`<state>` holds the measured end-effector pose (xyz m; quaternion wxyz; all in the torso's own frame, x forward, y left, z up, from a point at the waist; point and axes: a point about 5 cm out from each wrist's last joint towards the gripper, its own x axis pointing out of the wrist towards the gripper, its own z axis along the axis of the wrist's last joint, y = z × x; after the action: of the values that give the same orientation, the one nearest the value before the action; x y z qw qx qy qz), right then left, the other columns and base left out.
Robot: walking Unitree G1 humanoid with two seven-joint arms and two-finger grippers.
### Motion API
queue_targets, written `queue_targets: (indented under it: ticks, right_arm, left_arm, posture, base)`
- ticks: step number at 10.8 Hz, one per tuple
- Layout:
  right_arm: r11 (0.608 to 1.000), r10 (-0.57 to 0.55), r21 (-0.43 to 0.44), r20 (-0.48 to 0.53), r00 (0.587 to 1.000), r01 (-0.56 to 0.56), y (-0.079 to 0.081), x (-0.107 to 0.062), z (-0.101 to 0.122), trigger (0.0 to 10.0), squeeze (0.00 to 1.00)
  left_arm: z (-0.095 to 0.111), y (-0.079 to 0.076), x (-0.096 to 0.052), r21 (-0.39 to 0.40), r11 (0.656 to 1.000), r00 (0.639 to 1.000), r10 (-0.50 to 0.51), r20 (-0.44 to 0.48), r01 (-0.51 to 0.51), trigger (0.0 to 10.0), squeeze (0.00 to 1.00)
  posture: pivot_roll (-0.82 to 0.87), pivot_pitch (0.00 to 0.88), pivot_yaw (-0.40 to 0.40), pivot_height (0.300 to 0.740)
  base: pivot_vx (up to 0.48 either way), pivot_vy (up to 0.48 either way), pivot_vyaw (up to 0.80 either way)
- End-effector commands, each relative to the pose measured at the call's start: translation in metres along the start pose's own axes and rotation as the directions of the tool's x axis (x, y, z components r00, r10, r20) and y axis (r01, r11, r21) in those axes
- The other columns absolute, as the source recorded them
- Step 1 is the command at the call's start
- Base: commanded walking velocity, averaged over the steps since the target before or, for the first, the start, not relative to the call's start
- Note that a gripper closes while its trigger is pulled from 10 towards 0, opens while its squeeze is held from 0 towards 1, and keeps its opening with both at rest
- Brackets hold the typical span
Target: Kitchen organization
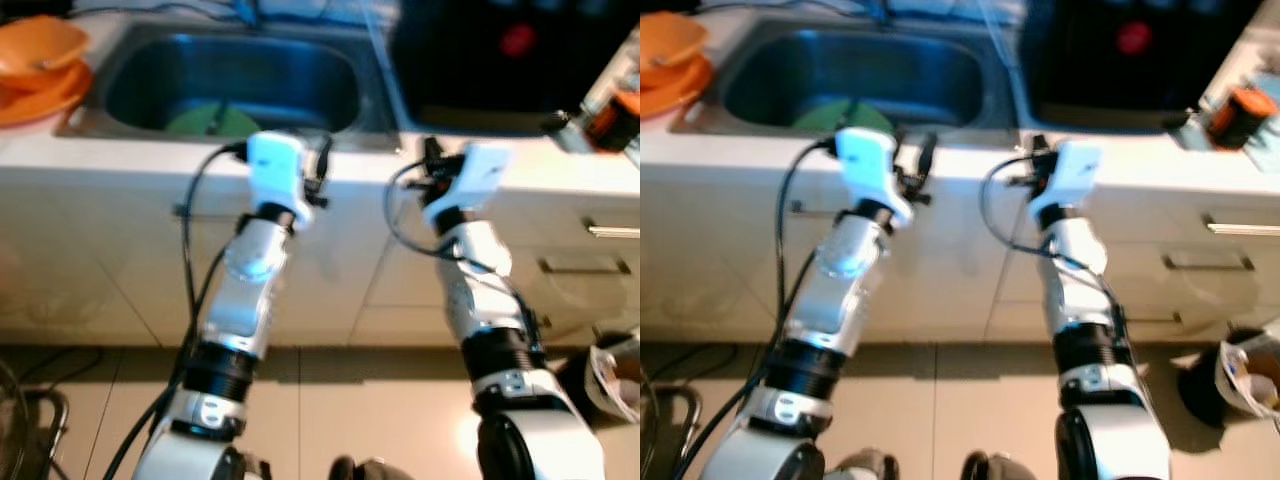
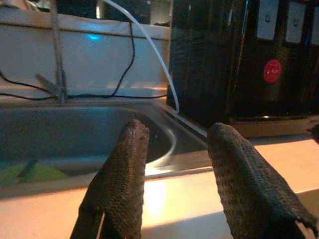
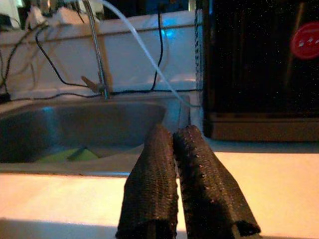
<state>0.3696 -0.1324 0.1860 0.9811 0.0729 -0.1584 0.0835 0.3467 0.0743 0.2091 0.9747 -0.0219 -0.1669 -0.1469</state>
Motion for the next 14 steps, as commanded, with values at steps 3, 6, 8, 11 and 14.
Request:
queue_targets:
  ticks: [3,6,8,11,14]
  right_arm:
    - [1.0,0.003,0.008,0.004,1.0,-0.003,0.0,0.001,0.002,10.0,0.0]
    - [1.0,0.008,0.0,-0.042,0.999,-0.008,-0.002,-0.004,-0.01,10.0,0.0]
    - [1.0,0.005,-0.01,-0.117,0.993,-0.006,-0.008,-0.016,-0.029,10.0,0.0]
    - [0.999,-0.034,-0.052,-0.346,0.938,0.017,-0.029,-0.055,-0.08,10.0,0.0]
    - [0.997,-0.055,-0.075,-0.507,0.86,0.02,-0.042,-0.094,-0.113,10.0,0.0]
  left_arm:
    - [-0.007,0.002,-0.002,0.004,1.0,1.0,0.008,-0.016,-0.008,10.0,0.0]
    - [-0.029,0.015,-0.013,0.006,0.998,0.995,0.055,-0.081,-0.055,10.0,0.0]
    - [-0.044,0.023,-0.021,0.016,0.997,0.988,0.078,-0.13,-0.077,10.0,0.0]
    - [-0.081,0.041,-0.046,0.033,0.991,0.957,0.132,-0.258,-0.127,10.0,0.0]
    - [-0.117,0.055,-0.08,0.055,0.981,0.895,0.192,-0.403,-0.186,10.0,0.0]
  posture:
    - [0.07,0.129,-0.051,0.74]
    - [0.06,0.12,-0.052,0.74]
    - [0.06,0.117,-0.053,0.74]
    - [0.06,0.116,-0.057,0.74]
    - [0.06,0.131,-0.063,0.74]
  base:
    - [0.0,0.0,0.0]
    - [0.0,0.0,0.0]
    - [0.0,0.0,0.0]
    - [0.0,0.0,0.0]
    - [0.0,0.0,0.0]
